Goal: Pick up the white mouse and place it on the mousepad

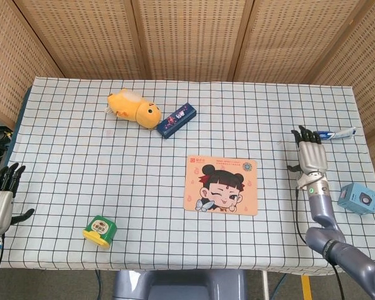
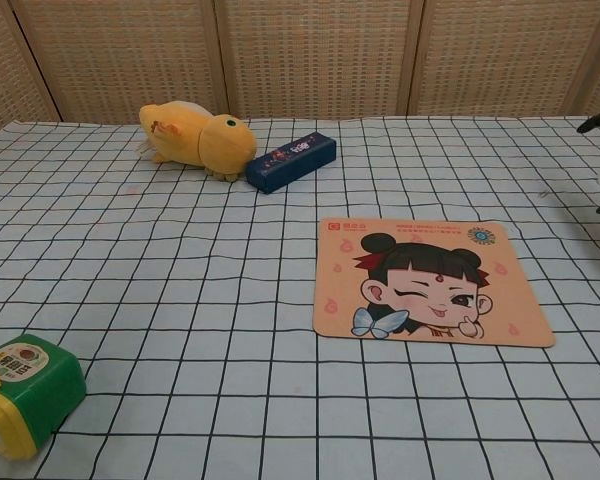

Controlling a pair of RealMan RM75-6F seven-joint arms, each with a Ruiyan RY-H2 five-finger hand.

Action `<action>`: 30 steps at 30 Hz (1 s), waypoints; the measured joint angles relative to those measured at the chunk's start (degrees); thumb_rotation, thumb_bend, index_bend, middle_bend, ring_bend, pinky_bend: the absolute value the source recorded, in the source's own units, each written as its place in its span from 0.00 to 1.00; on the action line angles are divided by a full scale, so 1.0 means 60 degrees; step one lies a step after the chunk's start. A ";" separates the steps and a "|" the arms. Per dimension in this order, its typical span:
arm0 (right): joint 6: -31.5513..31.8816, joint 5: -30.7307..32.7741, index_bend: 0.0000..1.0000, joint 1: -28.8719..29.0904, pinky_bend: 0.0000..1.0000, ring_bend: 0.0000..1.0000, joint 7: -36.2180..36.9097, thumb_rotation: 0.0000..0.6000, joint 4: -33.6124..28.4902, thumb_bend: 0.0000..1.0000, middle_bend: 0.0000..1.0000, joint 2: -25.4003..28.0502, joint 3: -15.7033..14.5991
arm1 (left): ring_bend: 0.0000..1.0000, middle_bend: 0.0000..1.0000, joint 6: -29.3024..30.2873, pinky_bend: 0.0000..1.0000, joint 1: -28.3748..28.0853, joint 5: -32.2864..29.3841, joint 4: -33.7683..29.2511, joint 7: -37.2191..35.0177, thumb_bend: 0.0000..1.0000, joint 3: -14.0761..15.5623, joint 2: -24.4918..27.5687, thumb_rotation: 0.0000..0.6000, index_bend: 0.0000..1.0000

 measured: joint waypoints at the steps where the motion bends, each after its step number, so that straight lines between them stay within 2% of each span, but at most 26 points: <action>1: 0.0099 -0.0124 0.19 -0.0102 0.00 0.00 0.0008 1.00 -0.0285 0.21 0.02 0.0222 -0.0100 | 0.00 0.00 -0.0007 0.00 -0.0005 0.0009 0.0001 -0.0001 0.03 0.0003 -0.0001 1.00 0.00; 6: 0.0715 -0.1079 0.25 -0.0672 0.00 0.00 0.0125 1.00 -0.1698 0.20 0.09 0.1541 -0.0782 | 0.00 0.00 -0.0018 0.00 -0.0039 0.0087 -0.0004 0.0062 0.03 0.0025 -0.0038 1.00 0.00; 11: 0.0865 -0.1810 0.27 -0.0927 0.01 0.00 0.0522 1.00 -0.1943 0.20 0.11 0.2029 -0.1423 | 0.00 0.00 -0.0001 0.00 -0.0048 0.0144 0.0000 0.0121 0.03 0.0051 -0.0072 1.00 0.00; 17: 0.0711 -0.2322 0.26 -0.0912 0.01 0.00 0.1028 1.00 -0.1210 0.20 0.08 0.1890 -0.1867 | 0.00 0.00 0.0078 0.00 -0.0034 0.0244 -0.0034 0.0167 0.03 0.0081 -0.0086 1.00 0.00; 30: 0.0041 -0.2637 0.21 -0.0594 0.00 0.00 0.1672 1.00 0.0668 0.20 0.02 0.1067 -0.2266 | 0.00 0.00 0.0135 0.00 -0.0014 0.0262 -0.0036 0.0132 0.03 0.0065 -0.0074 1.00 0.00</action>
